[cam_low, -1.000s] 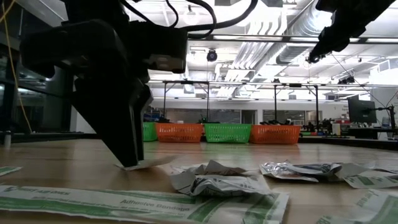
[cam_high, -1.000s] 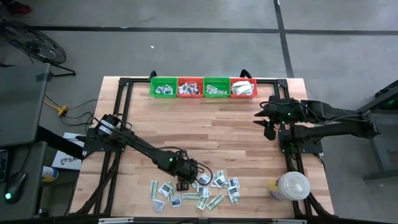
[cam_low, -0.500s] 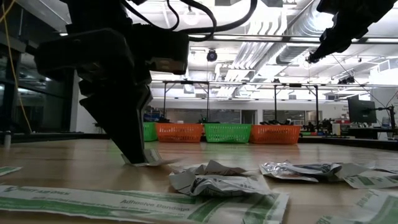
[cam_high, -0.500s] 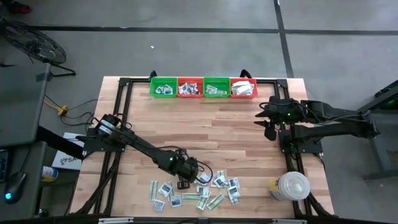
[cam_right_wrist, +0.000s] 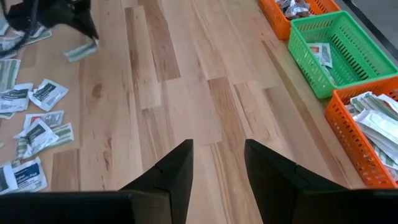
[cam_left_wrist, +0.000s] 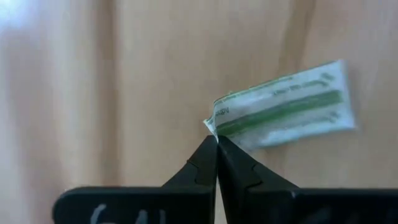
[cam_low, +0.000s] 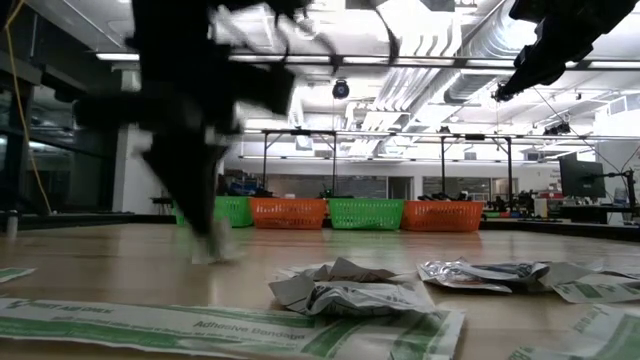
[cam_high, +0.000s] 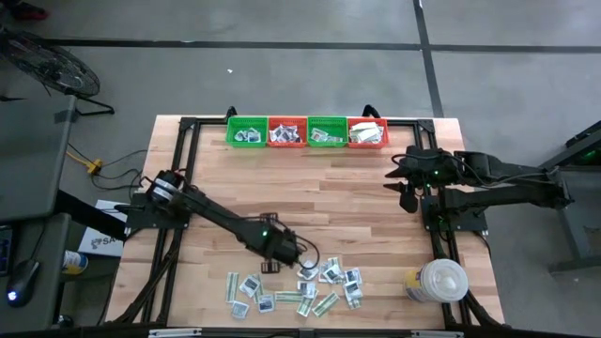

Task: Pick & Place First Aid Supplies
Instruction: Put the green bandage pack in the right orange bin

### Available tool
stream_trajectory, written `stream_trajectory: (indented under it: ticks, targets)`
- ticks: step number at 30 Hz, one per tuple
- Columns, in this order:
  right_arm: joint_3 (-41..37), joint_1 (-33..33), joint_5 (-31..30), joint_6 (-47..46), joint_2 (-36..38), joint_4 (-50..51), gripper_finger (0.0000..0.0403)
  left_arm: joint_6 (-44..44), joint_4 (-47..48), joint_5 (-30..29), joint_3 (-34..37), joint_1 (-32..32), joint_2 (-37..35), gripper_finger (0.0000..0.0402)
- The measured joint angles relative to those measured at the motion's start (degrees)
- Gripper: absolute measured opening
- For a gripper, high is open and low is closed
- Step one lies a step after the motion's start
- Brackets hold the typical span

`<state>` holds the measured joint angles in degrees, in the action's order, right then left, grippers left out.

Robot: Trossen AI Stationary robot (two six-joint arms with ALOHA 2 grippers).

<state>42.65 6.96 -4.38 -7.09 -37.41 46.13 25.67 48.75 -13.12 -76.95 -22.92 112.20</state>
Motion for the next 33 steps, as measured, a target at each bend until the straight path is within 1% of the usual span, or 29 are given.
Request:
stream_trajectory:
  ticks: [3,6,13,18,20,22,26,29,33]
  targets:
    - [0.00,0.00,0.20,0.00,0.00,-0.02,0.0137,-3.06,5.00,-1.55,-3.35,1.00,-1.46,0.0000]
    - [0.00,0.00,0.18,0.00,-0.02,-0.12,0.0137,-6.10,6.55,-3.46,-6.19,2.42,-1.96,0.0000]
    - [0.00,0.00,0.27,-0.24,-0.07,-1.54,0.0137,-10.85,11.13,-11.75,-15.27,6.22,-2.91,0.0000]
    - [0.00,0.00,2.08,-0.79,-0.09,-6.62,0.0137,-15.23,10.43,-19.18,-22.08,9.37,-2.95,0.0000]
    - [0.00,0.00,2.43,-0.63,-0.11,-9.08,0.0137,-17.33,8.00,-22.22,-24.38,10.76,-2.95,0.0000]
    - [0.00,0.00,2.38,-0.56,-0.13,-11.41,0.0137,-20.24,5.11,-23.89,-26.67,12.33,-2.97,0.0000]
    - [0.00,0.00,1.21,-0.27,-0.13,-16.03,0.0137,-27.40,-3.04,-23.80,-29.94,15.30,-2.97,0.0000]
    - [0.00,0.00,0.12,0.54,-0.13,-18.90,0.0137,-33.25,-11.49,-23.48,-30.34,17.01,-2.99,0.0000]
    - [0.02,0.00,-2.52,0.68,-0.13,-21.33,0.0138,-38.39,-18.94,-21.54,-30.32,18.73,-2.99,0.0000]
